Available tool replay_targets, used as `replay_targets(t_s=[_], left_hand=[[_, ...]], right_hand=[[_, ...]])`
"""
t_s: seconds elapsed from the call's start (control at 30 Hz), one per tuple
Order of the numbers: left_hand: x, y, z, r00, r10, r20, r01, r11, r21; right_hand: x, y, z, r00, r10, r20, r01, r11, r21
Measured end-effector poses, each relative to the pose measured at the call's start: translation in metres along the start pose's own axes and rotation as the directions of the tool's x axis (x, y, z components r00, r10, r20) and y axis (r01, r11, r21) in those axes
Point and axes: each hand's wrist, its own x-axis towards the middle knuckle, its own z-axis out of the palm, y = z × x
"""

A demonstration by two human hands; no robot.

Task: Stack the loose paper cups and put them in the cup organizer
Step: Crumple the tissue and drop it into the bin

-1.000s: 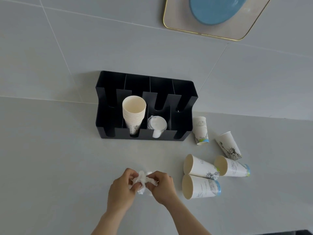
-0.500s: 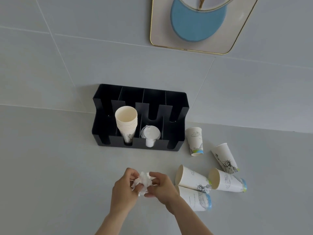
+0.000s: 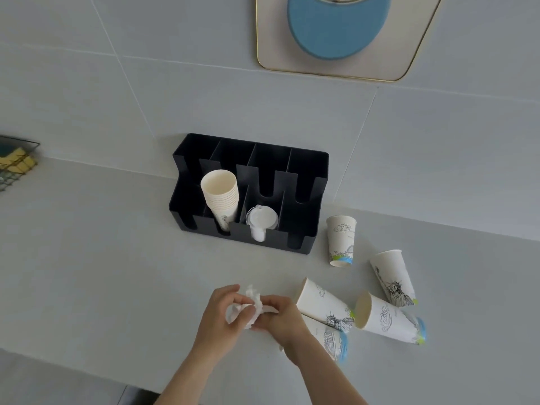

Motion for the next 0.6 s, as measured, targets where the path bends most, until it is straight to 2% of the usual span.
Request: replay_targets(t_s=[0.1,0.23,0.33,0.47,0.6], left_hand=[[-0.018,-0.002,-0.005,0.995,-0.063,-0.076,0.061,0.998,-0.025],[-0.04,-0.011,-0.026,0.957,-0.154,-0.245,0.138,0.987,-0.084],[-0.049,-0.025,-0.045,0.926,-0.243,-0.29,0.189,0.961,-0.204],[-0.058,-0.048,-0.074,0.909,-0.288,-0.3,0.205,0.938,-0.28],[-0.077,-0.079,-0.111,0.891,-0.339,-0.302,0.219,0.903,-0.369]], right_hand=[[-0.005,-0.007,0.012,0.992,-0.034,0.123,0.035,0.999,-0.001],[-0.01,-0.012,0.038,0.947,-0.02,0.321,0.009,0.999,0.035],[-0.011,-0.007,0.06,0.948,0.003,0.317,-0.001,1.0,-0.007],[-0.009,0.0,0.097,0.961,0.017,0.274,-0.011,1.0,-0.021],[-0.005,0.003,0.143,0.947,0.045,0.319,-0.005,0.992,-0.124]])
